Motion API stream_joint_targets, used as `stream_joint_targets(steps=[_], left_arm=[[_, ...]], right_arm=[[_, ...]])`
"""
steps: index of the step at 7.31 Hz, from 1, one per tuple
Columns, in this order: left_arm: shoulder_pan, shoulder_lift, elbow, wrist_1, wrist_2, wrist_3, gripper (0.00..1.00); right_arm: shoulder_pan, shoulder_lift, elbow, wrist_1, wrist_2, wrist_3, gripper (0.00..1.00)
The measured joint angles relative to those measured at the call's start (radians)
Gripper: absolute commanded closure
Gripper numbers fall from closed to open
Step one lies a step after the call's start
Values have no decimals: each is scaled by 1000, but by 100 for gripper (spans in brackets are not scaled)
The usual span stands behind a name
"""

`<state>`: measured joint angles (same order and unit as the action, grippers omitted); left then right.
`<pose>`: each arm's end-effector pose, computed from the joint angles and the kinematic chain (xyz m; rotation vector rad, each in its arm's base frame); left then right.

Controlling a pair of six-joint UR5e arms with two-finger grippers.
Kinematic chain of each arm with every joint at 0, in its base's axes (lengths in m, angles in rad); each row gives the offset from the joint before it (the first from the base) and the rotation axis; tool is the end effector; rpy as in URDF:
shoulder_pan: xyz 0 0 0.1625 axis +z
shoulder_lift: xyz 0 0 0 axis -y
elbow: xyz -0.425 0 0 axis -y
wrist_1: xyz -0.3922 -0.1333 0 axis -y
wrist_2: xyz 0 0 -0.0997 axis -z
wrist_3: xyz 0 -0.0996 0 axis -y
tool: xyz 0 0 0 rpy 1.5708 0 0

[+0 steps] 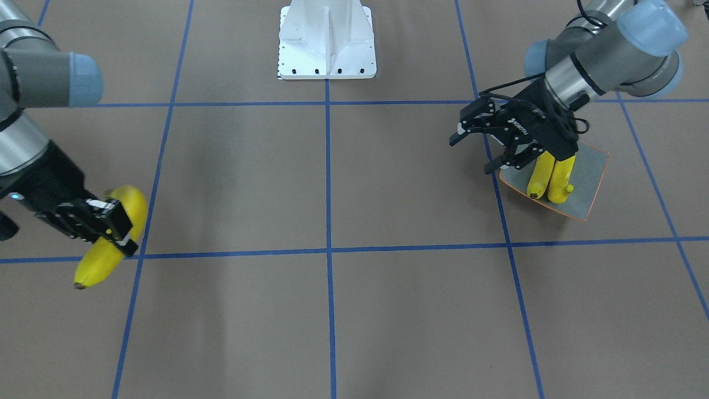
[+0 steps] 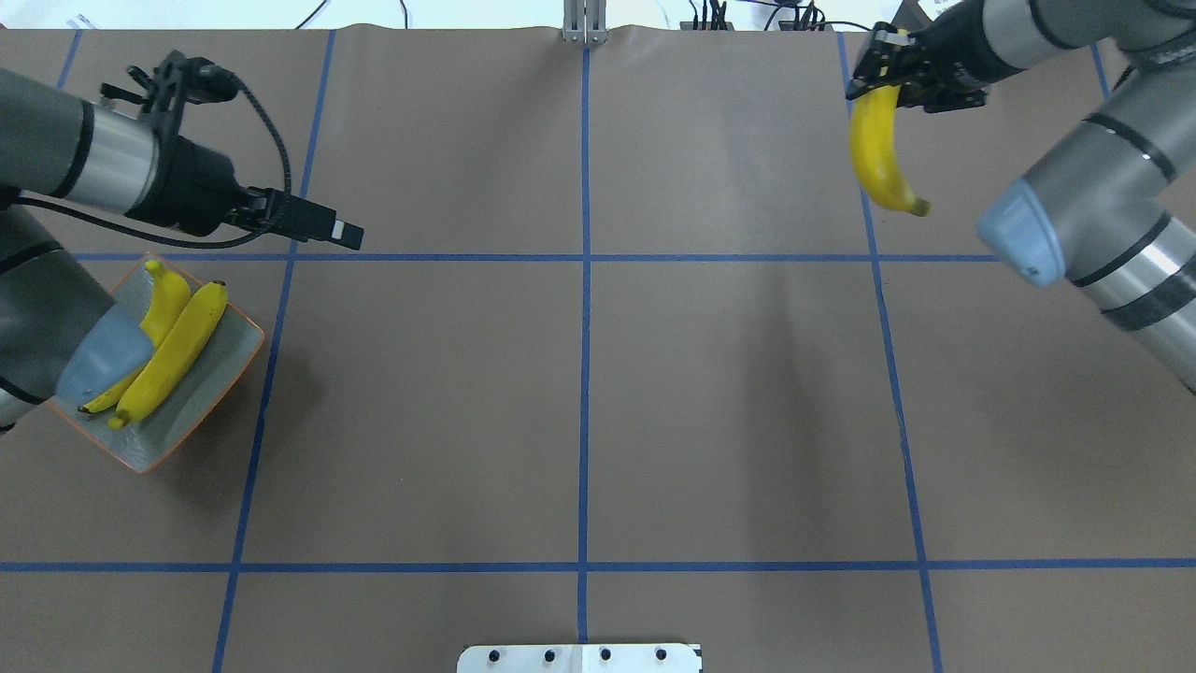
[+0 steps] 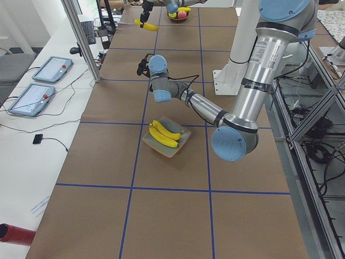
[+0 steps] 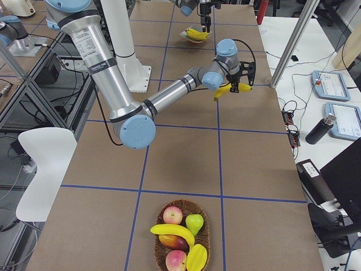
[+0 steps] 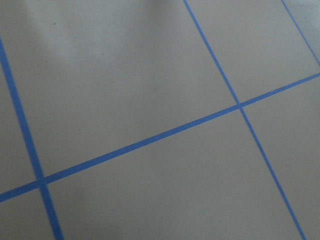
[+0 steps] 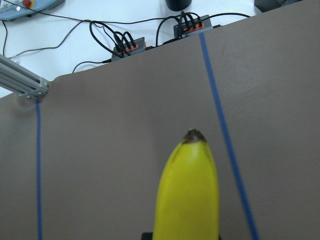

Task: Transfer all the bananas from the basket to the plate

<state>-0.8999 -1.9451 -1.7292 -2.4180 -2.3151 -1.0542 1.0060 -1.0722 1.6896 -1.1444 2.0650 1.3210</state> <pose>0.3116 -0.4984 0.2749 0.3775 1.3831 0.1975 -0.2747 -0.5942 0.2666 0.2387 -1.0957 0.4185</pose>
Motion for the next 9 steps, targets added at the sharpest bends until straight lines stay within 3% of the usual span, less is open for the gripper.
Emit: stream_joint_targets(steps=[4, 9], left_arm=[[63, -195, 4, -2, 84, -249, 0], [92, -213, -25, -7, 92, -277, 0]], right_arm=[[-183, 94, 65, 113, -155, 430, 100], [-365, 154, 153, 143, -336, 650, 100]])
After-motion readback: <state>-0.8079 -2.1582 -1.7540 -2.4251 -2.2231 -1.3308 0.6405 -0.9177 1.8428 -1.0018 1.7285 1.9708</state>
